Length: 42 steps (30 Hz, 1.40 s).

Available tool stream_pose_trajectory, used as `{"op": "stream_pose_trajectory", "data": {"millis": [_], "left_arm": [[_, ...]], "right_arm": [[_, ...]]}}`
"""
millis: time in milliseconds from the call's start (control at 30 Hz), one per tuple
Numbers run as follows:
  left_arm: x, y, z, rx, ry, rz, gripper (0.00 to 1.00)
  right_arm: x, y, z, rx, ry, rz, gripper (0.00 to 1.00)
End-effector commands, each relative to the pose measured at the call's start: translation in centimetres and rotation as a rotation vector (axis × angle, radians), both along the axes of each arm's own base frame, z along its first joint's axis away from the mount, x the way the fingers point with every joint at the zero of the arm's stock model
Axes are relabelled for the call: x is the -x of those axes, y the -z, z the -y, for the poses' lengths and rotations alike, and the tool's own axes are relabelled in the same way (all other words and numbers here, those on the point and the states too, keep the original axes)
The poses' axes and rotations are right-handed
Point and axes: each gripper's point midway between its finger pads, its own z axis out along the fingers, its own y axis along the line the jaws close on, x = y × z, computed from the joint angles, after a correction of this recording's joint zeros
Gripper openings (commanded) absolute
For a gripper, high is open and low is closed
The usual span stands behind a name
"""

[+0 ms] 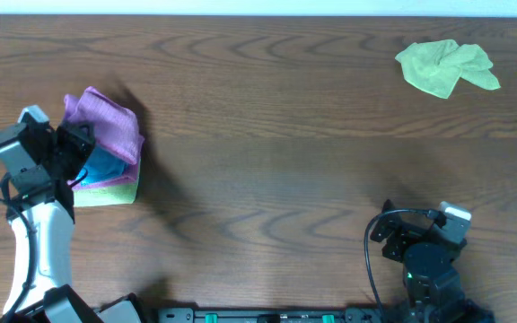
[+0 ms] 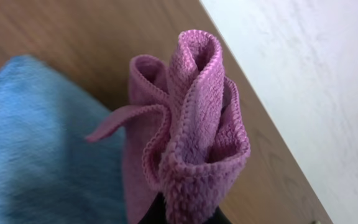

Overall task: Fold the cloth
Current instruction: 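Lift the purple cloth with the left gripper onto the cloth stack, then lower the purple cloth onto the stack and open the left gripper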

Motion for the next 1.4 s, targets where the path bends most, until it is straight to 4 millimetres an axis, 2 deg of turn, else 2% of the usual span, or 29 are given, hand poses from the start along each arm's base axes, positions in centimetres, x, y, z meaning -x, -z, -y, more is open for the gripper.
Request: {"op": "stream_pose_trajectory", "data": {"millis": [0,433,900,1367], "left_arm": [[0.1,-0.4,-1.5,-0.036,-0.019,-0.004,0.06],[1.5,1.4,-2.2,-0.076,-0.032,-0.096,0.06],[4.5,2.8,-5.8,-0.086,-0.118,-0.175,0.06],[6.4,4.5,-6.3,-0.095,-0.162,-0.283,0.06]], "right_arm": [[0.0,0.0,0.5,-0.007,0.032,0.010,0.99],[0.0,0.0,0.5,-0.007,0.032,0.010,0.99],[0.0,0.0,0.5,-0.007,0.032,0.009,0.99],[0.1,0.0,0.5,-0.006,0.032,0.009,0.99]]}}
